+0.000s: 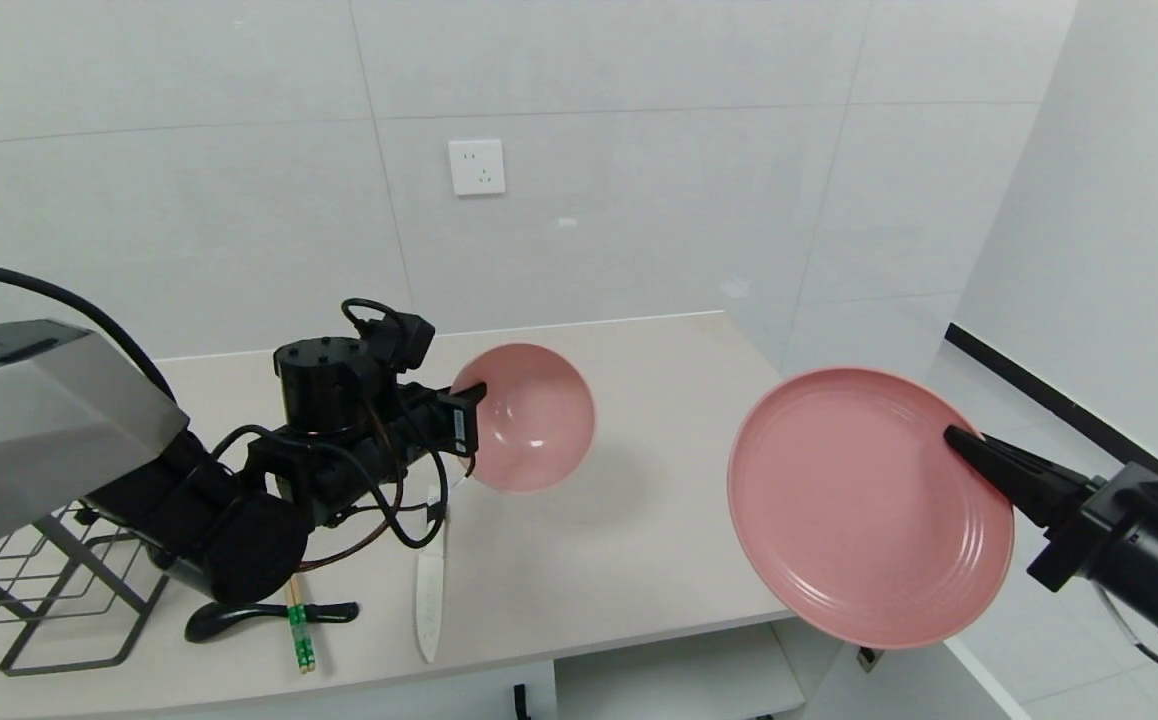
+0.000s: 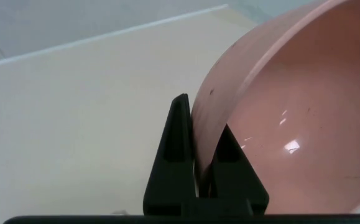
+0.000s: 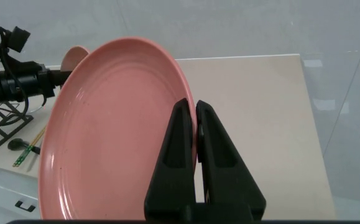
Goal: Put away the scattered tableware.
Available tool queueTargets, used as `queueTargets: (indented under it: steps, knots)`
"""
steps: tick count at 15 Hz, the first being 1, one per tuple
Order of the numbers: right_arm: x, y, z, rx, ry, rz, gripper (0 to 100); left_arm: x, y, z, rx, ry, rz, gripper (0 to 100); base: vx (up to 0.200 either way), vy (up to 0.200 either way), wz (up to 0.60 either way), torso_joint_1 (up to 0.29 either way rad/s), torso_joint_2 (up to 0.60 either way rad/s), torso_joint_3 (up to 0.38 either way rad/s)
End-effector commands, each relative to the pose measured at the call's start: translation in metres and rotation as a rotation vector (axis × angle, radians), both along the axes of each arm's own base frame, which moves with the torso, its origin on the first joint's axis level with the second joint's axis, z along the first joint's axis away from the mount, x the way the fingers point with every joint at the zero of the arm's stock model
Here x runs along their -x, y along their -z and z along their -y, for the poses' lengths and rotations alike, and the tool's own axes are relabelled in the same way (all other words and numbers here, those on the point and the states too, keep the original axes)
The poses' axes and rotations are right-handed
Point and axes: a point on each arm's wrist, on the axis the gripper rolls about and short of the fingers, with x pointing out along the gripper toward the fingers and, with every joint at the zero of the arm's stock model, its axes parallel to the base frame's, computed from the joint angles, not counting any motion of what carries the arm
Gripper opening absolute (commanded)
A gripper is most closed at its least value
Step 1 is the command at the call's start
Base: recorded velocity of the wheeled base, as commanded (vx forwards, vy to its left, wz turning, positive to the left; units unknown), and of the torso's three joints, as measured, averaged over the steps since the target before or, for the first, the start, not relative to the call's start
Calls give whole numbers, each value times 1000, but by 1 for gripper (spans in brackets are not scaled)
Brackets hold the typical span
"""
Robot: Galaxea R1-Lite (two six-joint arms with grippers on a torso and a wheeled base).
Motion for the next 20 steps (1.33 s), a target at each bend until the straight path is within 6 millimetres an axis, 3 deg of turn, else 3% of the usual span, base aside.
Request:
queueTargets:
  steps: [1, 4, 10, 12, 13, 20]
  knots:
    - [0, 0, 0, 0, -2, -1, 0, 1, -10, -7, 15, -16, 48, 0, 0, 0, 0, 0, 0, 0]
    - [-2, -1, 0, -2, 0, 7, 0, 10, -22, -18, 40, -37, 145, 0, 0, 0, 0, 0, 0, 0]
    - [-6, -6, -1, -7, 0, 29, 0, 77, -36, -54, 38, -73, 152, 0, 0, 0, 0, 0, 0, 0]
    - [-9, -5, -3, -7, -3, 28, 0, 93, -36, -56, 39, -52, 152, 0, 0, 0, 0, 0, 0, 0]
    - [-10, -6, -4, -17, -7, 24, 0, 110, -40, -59, 65, -33, 194, 0, 0, 0, 0, 0, 0, 0]
    - [-16, -6, -6, -143, -16, -44, 0, 142, -26, -62, 168, 98, 151, 0, 0, 0, 0, 0, 0, 0]
